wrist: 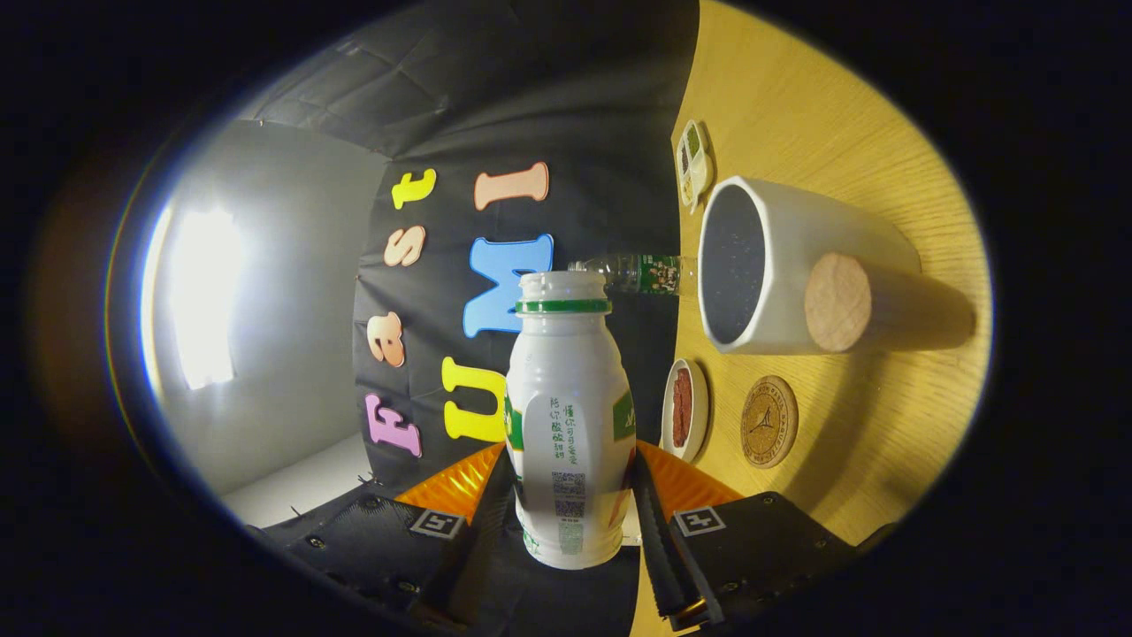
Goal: Take the bottle from table, then pour the juice into the cup, finally place the bottle on the coaster
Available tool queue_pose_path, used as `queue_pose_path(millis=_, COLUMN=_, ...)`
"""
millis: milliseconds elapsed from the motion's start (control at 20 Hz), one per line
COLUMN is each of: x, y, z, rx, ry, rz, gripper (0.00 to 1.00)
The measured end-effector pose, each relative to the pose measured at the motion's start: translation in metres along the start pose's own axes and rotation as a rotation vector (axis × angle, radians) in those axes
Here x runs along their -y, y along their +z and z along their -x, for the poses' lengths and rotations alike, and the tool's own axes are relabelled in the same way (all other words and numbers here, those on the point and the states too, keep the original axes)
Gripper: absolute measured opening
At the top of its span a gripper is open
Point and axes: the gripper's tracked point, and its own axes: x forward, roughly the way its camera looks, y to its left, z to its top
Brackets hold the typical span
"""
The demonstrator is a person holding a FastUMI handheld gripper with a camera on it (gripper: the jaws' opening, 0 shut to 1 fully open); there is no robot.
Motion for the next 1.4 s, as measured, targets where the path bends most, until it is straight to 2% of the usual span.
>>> queue_pose_path(millis=750, x=-0.007, y=-0.0046, z=-0.0018, rx=0.014, ry=0.03, rz=-0.15, gripper=0.71)
queue_pose_path(millis=1400, x=-0.0076, y=-0.0038, z=-0.0006, rx=0.017, ry=0.036, rz=-0.159, gripper=0.71)
